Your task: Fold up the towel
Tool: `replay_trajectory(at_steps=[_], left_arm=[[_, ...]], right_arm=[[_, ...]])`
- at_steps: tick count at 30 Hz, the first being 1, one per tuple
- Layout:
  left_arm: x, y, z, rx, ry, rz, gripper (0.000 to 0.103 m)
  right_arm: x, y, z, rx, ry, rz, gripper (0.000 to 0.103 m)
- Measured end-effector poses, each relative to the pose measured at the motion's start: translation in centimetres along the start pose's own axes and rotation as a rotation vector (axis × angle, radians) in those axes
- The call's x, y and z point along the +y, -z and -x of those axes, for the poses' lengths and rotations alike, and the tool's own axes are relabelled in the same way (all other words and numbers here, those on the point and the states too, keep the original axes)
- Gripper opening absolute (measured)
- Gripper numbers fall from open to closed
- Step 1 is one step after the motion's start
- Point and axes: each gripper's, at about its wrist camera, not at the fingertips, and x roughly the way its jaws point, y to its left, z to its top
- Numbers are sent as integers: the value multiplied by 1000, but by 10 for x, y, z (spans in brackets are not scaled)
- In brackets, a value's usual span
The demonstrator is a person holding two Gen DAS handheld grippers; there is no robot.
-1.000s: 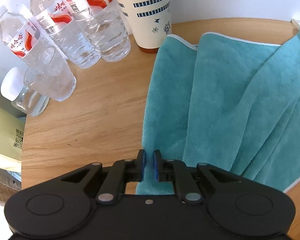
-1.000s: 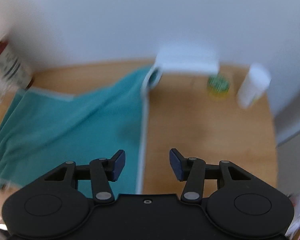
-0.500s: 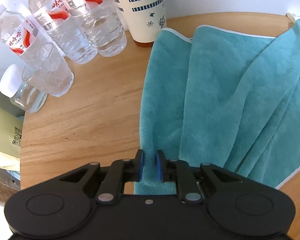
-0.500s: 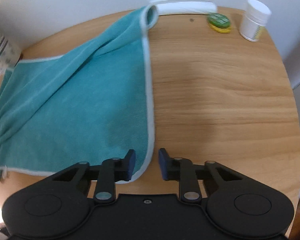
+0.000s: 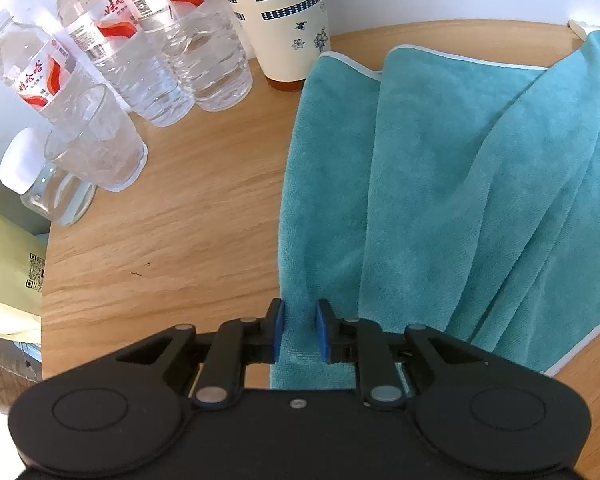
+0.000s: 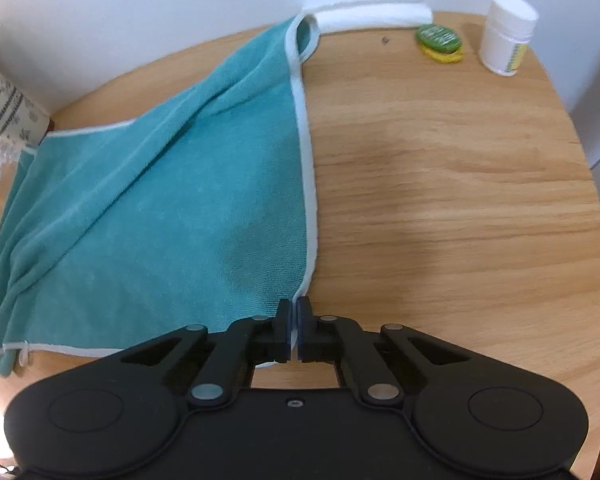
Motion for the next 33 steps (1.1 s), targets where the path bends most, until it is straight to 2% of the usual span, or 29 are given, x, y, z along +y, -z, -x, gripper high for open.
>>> replay_trajectory(at_steps=[4, 10, 15, 20, 33], left_arm=[[-1, -1, 0, 6, -5, -12, 17], [-6, -1, 0, 5, -24, -40, 17], [-10, 0, -1, -1, -39, -70, 17], [-9, -2, 0, 4, -21, -66, 17], [-8, 2, 6, 7, 21, -53, 19]], right_arm=[[-12, 12, 13, 12, 32, -21, 2], [-22, 50, 32, 64, 126, -49, 2], [-25, 78, 38, 109, 182, -68, 2], [-25, 99, 38, 155, 219, -92, 2], [-4, 89, 22, 181, 373, 34, 2]])
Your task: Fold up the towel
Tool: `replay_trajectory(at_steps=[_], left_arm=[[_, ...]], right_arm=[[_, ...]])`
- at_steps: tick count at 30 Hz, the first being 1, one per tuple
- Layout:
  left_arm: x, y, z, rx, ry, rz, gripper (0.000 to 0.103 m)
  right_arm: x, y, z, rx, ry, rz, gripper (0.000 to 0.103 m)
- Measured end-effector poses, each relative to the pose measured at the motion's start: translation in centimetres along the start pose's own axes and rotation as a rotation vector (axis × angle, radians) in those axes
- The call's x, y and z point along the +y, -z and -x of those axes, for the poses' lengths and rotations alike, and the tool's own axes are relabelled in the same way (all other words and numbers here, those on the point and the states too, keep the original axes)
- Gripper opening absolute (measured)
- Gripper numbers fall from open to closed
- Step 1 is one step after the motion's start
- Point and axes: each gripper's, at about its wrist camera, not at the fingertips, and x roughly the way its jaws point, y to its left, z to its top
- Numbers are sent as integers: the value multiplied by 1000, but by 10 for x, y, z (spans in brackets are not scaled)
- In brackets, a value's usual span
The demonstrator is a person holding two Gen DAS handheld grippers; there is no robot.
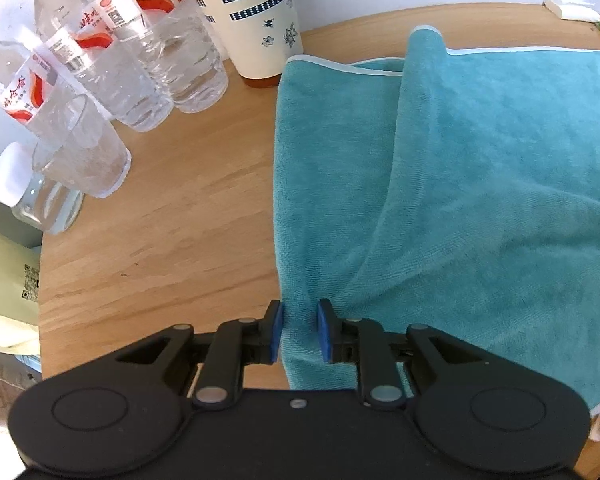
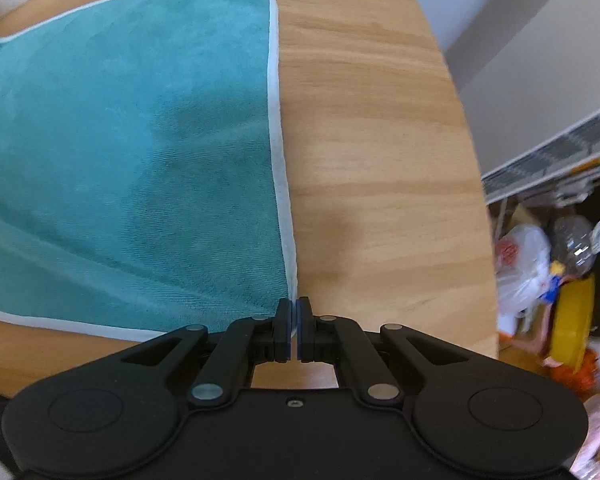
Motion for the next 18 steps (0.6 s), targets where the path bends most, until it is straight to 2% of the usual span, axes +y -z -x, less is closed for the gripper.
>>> replay_trajectory(at_steps=[2, 4, 6, 10, 13, 15, 18], left_arm=[[1, 1, 0, -5, 4, 6, 19], [3, 1, 0, -6, 16, 21, 19], [4, 1, 1, -9, 21, 35, 20], [7, 1, 3, -26, 44, 67, 20], [5, 3, 6, -46, 66, 67, 17], [4, 3, 8, -55, 53, 75, 18], [12, 8, 14, -70, 75, 124, 20]], right_arm=[[7, -2, -1, 13, 13, 21, 3], [8, -1, 0, 25, 29, 48, 11], [4, 1, 7, 29, 39, 58, 30], [3, -10, 22, -1, 69, 90, 33], [16, -32, 38, -73, 77, 151, 35], [27, -49, 49, -126, -7, 158, 36], [68, -80, 68, -203, -197, 183, 37]])
